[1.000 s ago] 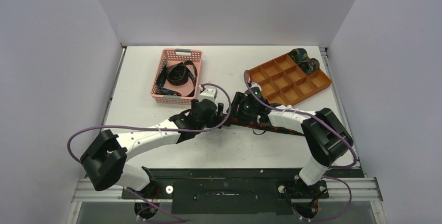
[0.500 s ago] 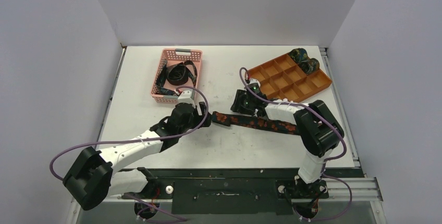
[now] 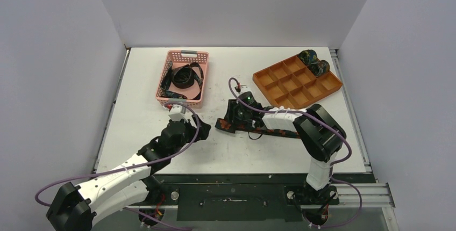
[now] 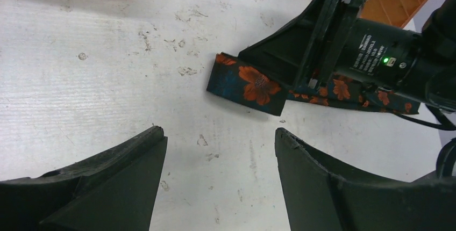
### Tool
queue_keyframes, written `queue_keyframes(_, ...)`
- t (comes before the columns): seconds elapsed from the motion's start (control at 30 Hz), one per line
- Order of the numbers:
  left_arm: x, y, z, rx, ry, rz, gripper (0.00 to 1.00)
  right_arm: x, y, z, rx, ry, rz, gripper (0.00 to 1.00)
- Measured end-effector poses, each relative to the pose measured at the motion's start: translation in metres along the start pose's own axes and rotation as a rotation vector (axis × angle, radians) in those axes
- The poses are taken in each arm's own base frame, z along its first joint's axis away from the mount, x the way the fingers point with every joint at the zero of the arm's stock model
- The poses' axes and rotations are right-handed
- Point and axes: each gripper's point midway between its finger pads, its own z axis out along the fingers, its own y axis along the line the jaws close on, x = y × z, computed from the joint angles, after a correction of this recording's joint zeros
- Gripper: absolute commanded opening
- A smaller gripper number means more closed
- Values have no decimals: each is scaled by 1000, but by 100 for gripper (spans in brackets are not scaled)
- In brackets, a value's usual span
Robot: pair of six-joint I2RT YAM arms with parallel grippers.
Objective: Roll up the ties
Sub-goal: Roll the tie at the center of the board.
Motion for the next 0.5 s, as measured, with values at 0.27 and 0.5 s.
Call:
queue_keyframes(0.27, 15, 8, -10, 2, 26, -12, 71, 28, 36, -1, -74, 11, -60, 45)
queue_keyframes(0.5, 25, 13, -13, -14, 57, -13, 71, 35, 46, -3, -82, 38, -77, 48)
